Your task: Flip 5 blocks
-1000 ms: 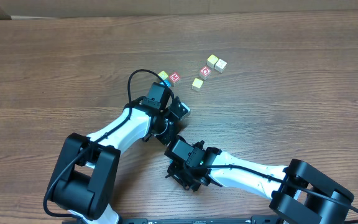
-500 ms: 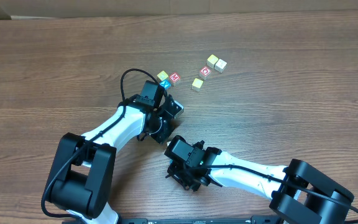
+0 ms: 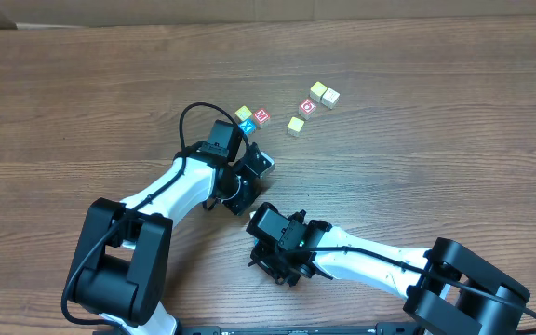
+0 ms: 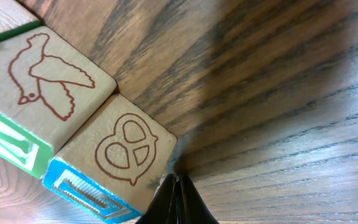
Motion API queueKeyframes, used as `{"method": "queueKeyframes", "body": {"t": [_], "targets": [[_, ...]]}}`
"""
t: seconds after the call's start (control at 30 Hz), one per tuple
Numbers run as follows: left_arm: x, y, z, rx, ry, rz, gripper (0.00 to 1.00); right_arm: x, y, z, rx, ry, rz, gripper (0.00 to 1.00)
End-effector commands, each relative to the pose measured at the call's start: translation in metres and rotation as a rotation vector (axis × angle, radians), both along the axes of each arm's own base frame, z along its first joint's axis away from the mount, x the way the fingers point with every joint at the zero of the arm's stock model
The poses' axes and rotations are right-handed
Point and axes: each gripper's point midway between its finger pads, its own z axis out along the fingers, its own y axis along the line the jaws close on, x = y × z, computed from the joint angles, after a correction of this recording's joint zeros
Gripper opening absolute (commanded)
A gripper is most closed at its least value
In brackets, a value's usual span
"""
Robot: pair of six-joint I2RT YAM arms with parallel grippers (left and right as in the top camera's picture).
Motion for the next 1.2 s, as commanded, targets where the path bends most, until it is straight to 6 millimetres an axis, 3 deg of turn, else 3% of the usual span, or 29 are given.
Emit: {"method": "queueKeyframes", "body": {"t": [0.0,1.17], "targets": [[-0.039,0.025,-0.041,0.101,0.145,-0.034,0.04,-0.002,-0.008,-0.012,-0.052,-0.003,0.005,0.04],[-0.050,-0.006,-0.036,0.001,0.140,-0.174,0.04,-0.001,-0.007,-0.012,-0.049,-0.012,0.004,0.04]]}}
